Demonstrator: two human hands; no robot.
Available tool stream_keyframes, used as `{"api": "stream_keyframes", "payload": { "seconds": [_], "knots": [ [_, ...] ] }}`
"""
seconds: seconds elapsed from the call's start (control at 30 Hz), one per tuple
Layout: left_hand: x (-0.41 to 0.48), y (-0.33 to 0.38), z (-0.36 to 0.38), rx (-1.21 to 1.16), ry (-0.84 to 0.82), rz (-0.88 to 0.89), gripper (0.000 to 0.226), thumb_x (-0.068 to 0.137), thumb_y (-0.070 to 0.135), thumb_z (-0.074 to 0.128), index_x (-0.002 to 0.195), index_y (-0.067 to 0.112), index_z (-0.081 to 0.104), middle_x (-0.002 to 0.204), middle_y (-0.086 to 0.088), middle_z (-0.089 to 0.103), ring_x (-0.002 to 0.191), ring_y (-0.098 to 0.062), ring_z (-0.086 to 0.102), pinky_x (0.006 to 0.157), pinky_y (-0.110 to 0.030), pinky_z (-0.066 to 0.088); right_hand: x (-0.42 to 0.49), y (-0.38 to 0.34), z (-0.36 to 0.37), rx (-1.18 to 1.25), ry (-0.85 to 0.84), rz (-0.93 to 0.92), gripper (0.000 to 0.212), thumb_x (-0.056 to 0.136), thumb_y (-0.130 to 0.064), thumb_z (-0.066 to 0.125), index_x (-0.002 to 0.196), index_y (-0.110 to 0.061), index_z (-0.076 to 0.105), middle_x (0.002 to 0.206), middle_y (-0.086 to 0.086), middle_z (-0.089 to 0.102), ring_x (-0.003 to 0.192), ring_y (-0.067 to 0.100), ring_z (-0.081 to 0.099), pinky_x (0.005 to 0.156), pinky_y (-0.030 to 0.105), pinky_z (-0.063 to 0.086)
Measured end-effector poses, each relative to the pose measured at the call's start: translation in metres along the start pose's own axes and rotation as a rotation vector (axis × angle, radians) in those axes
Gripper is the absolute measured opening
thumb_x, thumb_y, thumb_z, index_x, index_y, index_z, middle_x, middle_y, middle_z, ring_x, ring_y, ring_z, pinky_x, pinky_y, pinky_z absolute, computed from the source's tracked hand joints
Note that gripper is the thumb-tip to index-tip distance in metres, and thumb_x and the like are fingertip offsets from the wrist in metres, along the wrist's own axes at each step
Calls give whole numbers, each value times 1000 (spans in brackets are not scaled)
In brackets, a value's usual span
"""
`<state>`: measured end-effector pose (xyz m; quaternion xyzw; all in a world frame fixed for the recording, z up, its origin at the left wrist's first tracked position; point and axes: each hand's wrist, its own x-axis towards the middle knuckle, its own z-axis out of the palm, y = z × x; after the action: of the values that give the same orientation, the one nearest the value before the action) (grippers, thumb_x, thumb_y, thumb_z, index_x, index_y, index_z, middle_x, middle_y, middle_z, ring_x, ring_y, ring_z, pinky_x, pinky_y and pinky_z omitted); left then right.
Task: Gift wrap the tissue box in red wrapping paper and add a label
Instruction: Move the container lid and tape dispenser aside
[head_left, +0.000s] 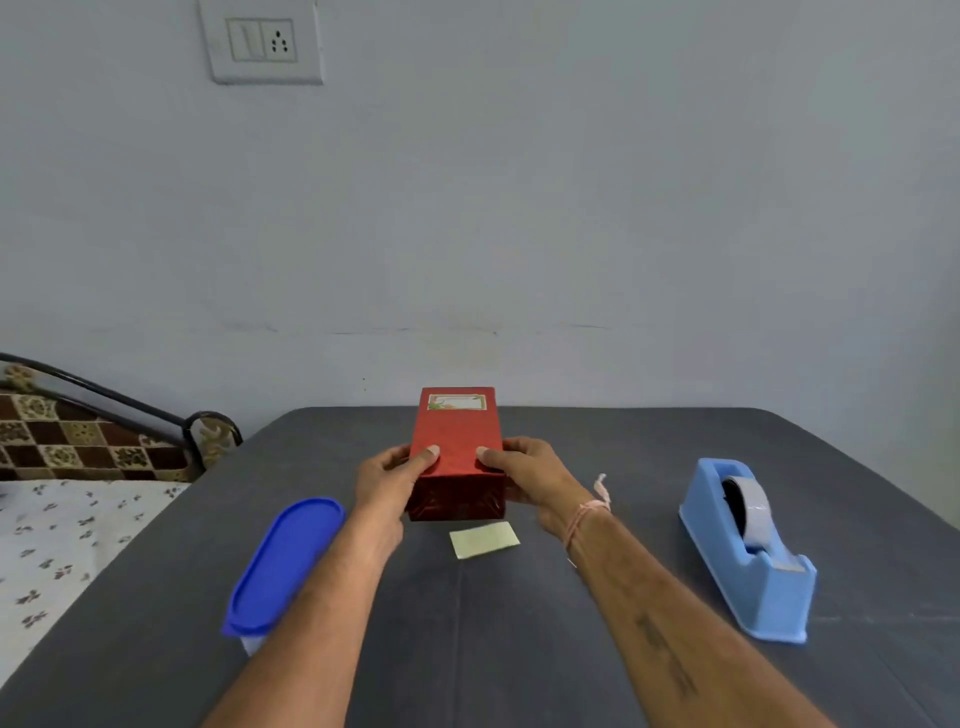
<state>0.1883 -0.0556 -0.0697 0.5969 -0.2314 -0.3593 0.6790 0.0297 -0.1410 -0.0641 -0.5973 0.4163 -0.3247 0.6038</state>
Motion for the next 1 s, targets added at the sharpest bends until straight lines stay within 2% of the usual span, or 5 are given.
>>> {"api": "stream_keyframes", "payload": {
  "seconds": [0.07,0.27,0.57,0.87,1.0],
  "knots": [
    [23,-6,-2,-33,47,2,36,85,17,82,118,9,71,102,-11,77,91,-26,75,67,-31,57,29,1,11,-18,-24,-1,42,89,-25,79,126,-10,66,112,5,76,102,21,73,98,43,58],
    [56,-38,-5,-9,99,-34,30,87,17,80,116,13,74,103,-9,77,90,-23,72,69,-31,55,66,38,23,-16,-34,44,37,91,-23,77,124,-9,68,110,6,77,101,24,74,94,42,60],
    [55,-48,-25,58,82,-23,19,90,20,77,109,22,74,96,1,76,88,-13,70,68,-23,50,58,68,34,108,-62,71,57,78,-41,88,125,-17,66,115,2,76,103,23,75,90,50,61],
    [53,-50,-26,136,128,13,36,92,28,76,125,15,70,111,-3,75,104,-20,70,82,-28,53,38,53,37,151,-55,110,55,83,-34,85,128,-12,62,118,5,72,105,23,73,90,49,62],
    [42,-43,-23,227,150,22,64,91,36,76,146,12,52,139,-8,62,125,-25,61,103,-39,51,23,44,31,110,-42,77,55,91,-35,77,135,-8,57,123,4,67,101,15,70,84,36,62]
  ]
}}
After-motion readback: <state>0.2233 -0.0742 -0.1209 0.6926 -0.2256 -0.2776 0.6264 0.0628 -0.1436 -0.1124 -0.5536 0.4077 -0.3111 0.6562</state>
